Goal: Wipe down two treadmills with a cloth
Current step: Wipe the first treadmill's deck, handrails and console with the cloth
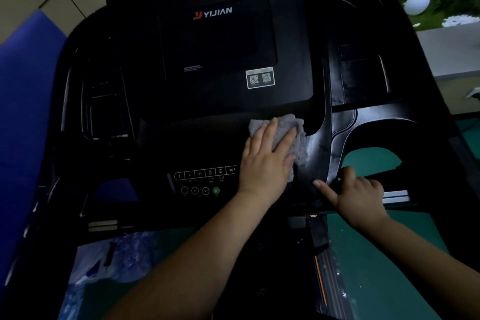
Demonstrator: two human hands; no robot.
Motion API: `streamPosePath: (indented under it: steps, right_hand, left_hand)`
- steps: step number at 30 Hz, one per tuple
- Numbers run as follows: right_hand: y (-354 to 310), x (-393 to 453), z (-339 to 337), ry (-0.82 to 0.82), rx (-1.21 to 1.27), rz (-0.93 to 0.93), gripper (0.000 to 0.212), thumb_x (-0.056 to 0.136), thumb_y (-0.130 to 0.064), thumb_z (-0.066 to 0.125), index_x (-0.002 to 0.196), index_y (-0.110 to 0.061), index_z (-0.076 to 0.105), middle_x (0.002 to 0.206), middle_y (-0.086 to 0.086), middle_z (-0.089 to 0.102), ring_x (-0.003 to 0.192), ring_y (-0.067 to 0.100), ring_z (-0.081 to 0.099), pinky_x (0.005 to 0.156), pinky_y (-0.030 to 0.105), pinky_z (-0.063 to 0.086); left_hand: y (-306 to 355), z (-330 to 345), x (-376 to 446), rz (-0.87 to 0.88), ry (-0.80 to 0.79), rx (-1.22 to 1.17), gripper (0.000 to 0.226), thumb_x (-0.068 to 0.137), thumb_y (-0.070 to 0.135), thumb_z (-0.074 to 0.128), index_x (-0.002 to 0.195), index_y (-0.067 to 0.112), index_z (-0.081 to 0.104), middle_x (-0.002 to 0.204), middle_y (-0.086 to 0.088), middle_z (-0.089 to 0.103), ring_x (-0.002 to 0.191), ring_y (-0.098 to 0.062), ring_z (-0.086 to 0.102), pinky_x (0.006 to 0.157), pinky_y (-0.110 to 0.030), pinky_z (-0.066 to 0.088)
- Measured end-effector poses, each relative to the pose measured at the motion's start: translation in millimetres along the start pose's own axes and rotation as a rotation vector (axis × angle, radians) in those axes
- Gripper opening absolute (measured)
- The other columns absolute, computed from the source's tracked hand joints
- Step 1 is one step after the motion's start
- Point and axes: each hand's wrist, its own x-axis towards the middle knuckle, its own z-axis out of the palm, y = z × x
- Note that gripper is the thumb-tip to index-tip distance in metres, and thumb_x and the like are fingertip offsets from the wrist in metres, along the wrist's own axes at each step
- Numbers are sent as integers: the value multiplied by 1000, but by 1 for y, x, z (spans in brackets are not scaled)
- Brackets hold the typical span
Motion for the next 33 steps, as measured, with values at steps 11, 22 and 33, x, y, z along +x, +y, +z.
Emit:
streamPosePath:
  steps: [11, 22, 33]
  right_hand:
    - [-19, -17, -22, 264, 199, -89, 58, 69, -32, 82, 111, -3, 55, 110, 22, 51, 97, 39, 49, 85, 45, 40]
    - [-81, 22, -26, 77, 182, -545, 62, 74, -36, 74, 127, -11, 54, 144, 16, 41, 138, 37, 32, 110, 52, 33]
    - [-88, 37, -16, 112, 210, -628, 64, 75, -35, 77, 131, -14, 53, 142, 17, 42, 135, 38, 34, 112, 50, 29]
  left_hand:
    - [-138, -25, -109, -589, 380, -134, 48, 93, 6, 45, 141, 13, 45, 147, -16, 39, 131, -36, 38, 110, -46, 33]
    - [-96, 6, -134, -987, 476, -369, 53, 99, 31, 35, 150, 20, 26, 160, -11, 10, 145, -30, 10, 116, -42, 11]
    - [-114, 14, -160, -1047, 602, -353, 45, 98, 18, 36, 143, 11, 39, 153, -13, 26, 138, -28, 27, 114, -39, 25]
